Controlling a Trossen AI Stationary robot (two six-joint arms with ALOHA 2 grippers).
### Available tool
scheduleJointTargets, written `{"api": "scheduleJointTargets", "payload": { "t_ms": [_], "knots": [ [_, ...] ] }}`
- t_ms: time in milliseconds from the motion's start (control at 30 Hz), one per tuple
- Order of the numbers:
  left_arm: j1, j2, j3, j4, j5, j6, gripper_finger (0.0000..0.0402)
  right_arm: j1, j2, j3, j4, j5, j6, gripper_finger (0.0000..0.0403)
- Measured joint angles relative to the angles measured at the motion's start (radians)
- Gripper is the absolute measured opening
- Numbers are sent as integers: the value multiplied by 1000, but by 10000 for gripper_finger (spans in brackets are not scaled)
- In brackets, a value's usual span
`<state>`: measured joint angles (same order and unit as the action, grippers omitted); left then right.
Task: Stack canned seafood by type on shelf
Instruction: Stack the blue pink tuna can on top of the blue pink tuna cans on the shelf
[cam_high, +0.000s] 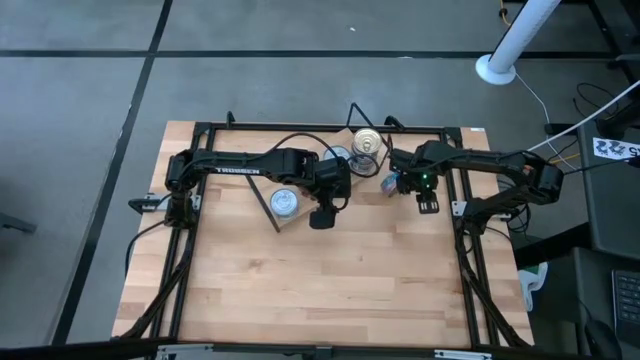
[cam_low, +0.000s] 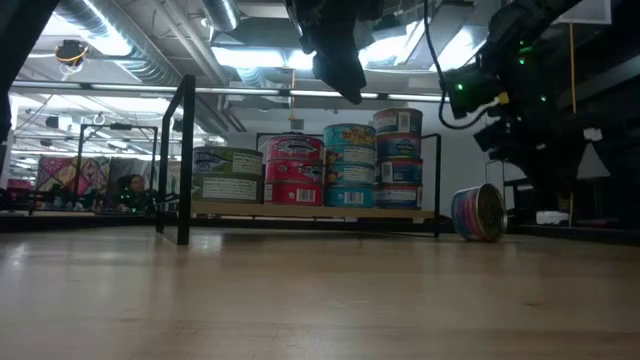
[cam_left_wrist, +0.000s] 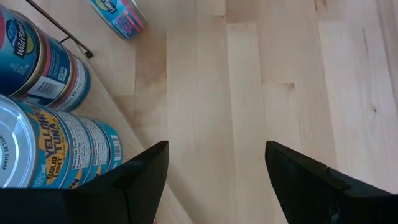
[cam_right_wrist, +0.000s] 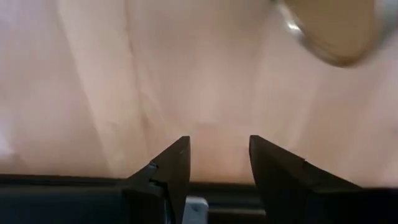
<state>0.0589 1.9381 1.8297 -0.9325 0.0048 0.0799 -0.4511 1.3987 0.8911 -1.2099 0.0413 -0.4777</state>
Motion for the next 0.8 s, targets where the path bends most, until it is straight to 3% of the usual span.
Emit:
{"api": "scheduleJointTargets", "payload": {
  "t_ms": [167,467,633,800],
  "knots": [
    [0,0,0,0,0,-5,263,-1,0,53,-12,102,-11,165],
    [-11,0,0,1,0,-6,263,-1,0,79,18,151,-43,166],
    [-20,0,0,1,0,-3,263,-1,0,79,41,246,-45,167],
    [-26,0,0,1,0,-2,263,-1,0,79,49,337,-45,207]
  ]
}}
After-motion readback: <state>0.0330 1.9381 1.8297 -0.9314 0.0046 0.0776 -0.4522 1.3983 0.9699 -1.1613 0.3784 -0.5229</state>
